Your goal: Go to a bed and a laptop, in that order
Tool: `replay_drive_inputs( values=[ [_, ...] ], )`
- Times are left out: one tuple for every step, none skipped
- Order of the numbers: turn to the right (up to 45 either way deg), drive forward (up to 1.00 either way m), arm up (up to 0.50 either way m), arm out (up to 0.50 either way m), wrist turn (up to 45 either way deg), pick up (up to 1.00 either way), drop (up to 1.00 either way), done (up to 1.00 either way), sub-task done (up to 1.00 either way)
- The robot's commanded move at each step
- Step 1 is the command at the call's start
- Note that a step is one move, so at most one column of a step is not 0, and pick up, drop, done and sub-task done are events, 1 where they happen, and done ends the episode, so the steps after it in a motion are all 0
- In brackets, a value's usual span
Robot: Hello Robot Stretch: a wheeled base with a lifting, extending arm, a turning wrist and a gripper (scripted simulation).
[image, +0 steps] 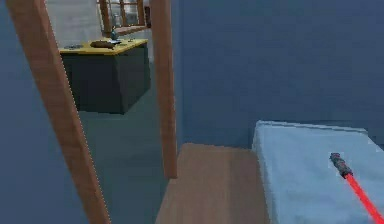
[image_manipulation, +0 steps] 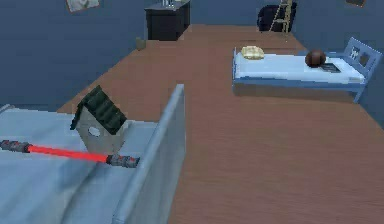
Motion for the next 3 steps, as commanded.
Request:
replay_drive_inputs(
  values=[
    [0.0,0.75,0.00,0.00,0.0,0.00,0.00,0.00,0.00],
    [-33.0,0.00,0.00,0.00,0.0,0.00,0.00,0.00,0.00],
    [0.0,0.65,0.00,0.00,0.0,0.00,0.00,0.00,0.00]
  ],
)
